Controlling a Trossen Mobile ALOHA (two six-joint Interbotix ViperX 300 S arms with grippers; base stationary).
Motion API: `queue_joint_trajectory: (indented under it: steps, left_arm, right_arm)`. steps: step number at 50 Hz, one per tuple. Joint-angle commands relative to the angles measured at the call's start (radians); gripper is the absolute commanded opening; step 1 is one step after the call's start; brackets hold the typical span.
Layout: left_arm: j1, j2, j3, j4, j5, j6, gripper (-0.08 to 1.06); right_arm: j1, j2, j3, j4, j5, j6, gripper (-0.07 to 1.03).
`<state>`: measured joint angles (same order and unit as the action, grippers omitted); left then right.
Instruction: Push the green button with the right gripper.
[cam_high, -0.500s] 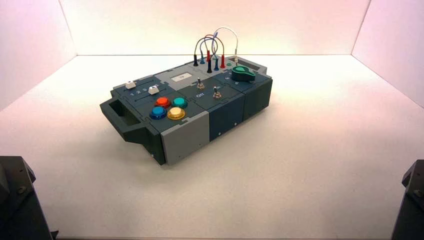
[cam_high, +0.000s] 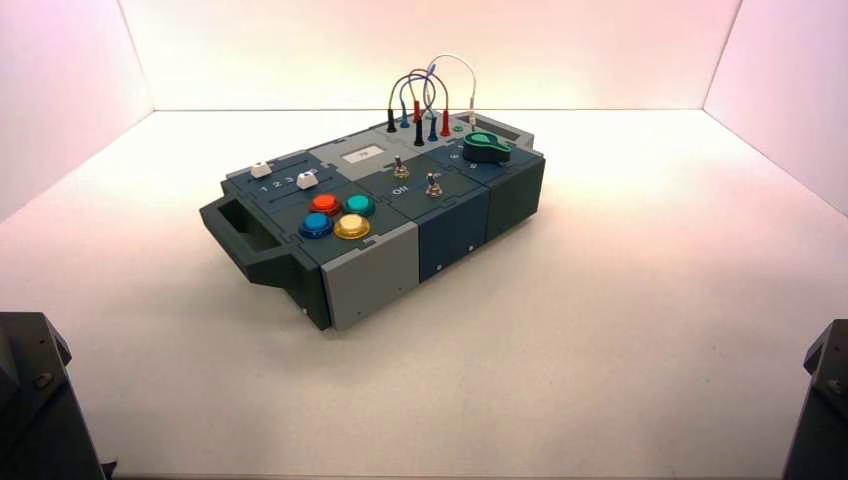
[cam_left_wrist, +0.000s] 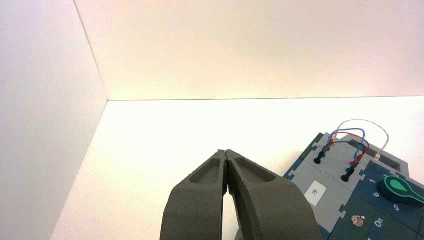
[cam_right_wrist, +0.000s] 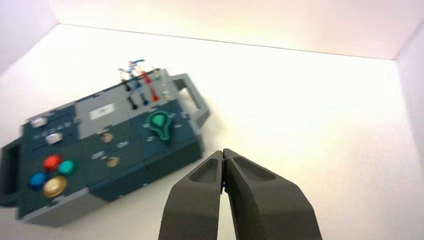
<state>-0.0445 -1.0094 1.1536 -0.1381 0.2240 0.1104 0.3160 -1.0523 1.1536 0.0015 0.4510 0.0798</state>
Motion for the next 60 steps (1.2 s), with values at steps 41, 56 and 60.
queue_joint_trajectory:
  steps: [41, 56, 60]
  left_arm:
    - [0.005, 0.009, -0.012, -0.002, -0.008, -0.005, -0.03]
    - [0.005, 0.009, -0.015, -0.002, -0.006, -0.005, -0.03]
    - [0.005, 0.009, -0.015, -0.002, -0.008, -0.005, -0.03]
  right_arm:
    - [0.522, 0.831, -0.439, 0.091, 0.035, -0.008, -0.02]
    - [0.561, 1.12, -0.635, 0.091, 0.118, -0.018, -0.02]
    - [0.565, 1.16, -0.672, 0.092, 0.133, -0.02, -0.02]
